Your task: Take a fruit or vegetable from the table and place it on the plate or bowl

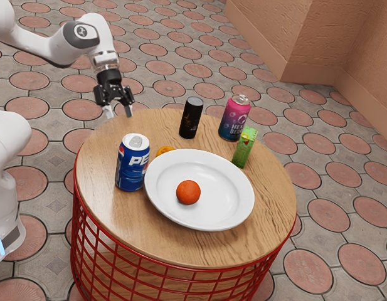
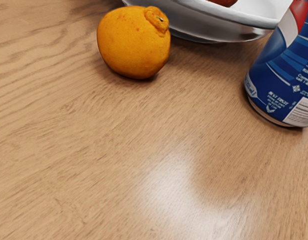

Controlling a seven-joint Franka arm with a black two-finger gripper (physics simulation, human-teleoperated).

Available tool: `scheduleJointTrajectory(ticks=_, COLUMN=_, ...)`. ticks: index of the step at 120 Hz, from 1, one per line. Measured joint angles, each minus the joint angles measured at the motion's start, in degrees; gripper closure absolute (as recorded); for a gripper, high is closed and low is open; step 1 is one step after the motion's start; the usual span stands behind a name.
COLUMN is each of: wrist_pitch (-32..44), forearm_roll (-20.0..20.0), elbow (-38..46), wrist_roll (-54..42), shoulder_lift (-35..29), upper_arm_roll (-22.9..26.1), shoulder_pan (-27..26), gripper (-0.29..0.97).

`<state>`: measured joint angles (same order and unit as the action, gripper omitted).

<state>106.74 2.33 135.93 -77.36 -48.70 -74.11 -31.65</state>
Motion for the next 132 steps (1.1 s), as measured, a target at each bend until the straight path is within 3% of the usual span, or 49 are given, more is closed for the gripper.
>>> scheduleJointTrajectory(ticks=56, wrist_pitch=7.6, forearm_roll=-5.4, elbow=4.3, wrist_roll=0.1, shoulder_lift=-0.6, upper_arm_roll=5.1, shoulder_pan=-3.0, gripper=0.0)
scheduleJointTrajectory(ticks=132, wrist_pitch=13.6, forearm_roll=-5.2, elbow=7.0, wrist_roll=1.0, shoulder_lift=-0.8, upper_arm_roll=7.1, shoulder_pan=-8.7, gripper=0.0)
